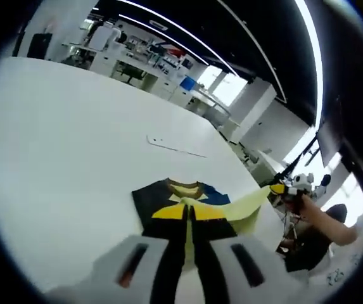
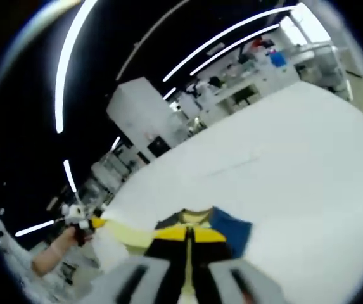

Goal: Fold the garment on the visible template until the final outline fits inside the template.

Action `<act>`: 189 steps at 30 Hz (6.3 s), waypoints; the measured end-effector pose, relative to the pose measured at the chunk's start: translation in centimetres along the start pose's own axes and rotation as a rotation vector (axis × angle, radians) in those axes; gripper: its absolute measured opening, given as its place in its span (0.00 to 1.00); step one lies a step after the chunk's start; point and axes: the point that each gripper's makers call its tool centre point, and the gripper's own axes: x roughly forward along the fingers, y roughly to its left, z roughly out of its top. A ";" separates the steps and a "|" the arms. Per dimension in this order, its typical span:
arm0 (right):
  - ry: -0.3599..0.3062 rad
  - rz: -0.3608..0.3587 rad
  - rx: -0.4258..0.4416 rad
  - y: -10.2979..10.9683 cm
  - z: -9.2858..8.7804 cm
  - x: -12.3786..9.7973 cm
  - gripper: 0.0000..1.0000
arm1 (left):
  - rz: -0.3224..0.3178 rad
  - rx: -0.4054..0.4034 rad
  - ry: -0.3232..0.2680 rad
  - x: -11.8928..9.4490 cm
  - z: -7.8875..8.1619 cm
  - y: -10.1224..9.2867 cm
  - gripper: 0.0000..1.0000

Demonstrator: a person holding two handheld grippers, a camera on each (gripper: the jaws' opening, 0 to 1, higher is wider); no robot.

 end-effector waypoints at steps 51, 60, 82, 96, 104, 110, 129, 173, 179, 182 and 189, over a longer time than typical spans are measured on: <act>0.167 -0.175 -0.130 -9.8 -4.3 8.9 0.04 | 0.135 0.063 0.105 11.2 -3.4 9.9 0.05; 0.189 -0.134 -0.261 -8.4 -4.4 7.8 0.45 | 0.033 0.163 0.105 10.0 -2.8 7.3 0.42; 0.246 -0.023 -0.456 -4.2 -6.7 6.7 0.99 | -0.187 0.362 0.227 8.8 -5.8 3.0 0.99; 0.317 0.028 -0.499 -2.7 -10.4 8.1 0.99 | -0.175 0.358 0.289 10.2 -9.4 2.9 0.99; 0.313 0.038 -0.481 -3.2 -10.9 9.3 0.99 | -0.158 0.340 0.298 11.3 -9.6 3.9 0.99; 0.277 0.046 -0.503 -2.5 -9.8 9.1 0.97 | -0.155 0.330 0.279 11.8 -9.1 3.8 0.99; 0.237 0.047 -0.440 -3.5 -8.6 12.8 0.93 | -0.167 0.276 0.206 14.7 -6.0 4.3 0.98; 0.164 -0.105 -0.447 -4.5 -9.5 4.4 0.84 | -0.106 0.263 0.163 7.5 -7.8 4.2 0.80; 0.156 -0.125 -0.437 -4.4 -10.4 2.3 0.82 | -0.090 0.259 0.155 5.4 -8.8 4.5 0.74; 0.154 -0.137 -0.432 -4.7 -10.8 1.5 0.82 | -0.076 0.253 0.161 4.3 -9.9 4.7 0.73; 0.176 -0.146 -0.438 -4.3 -12.6 -0.3 0.83 | -0.051 0.245 0.175 2.3 -11.8 5.0 0.71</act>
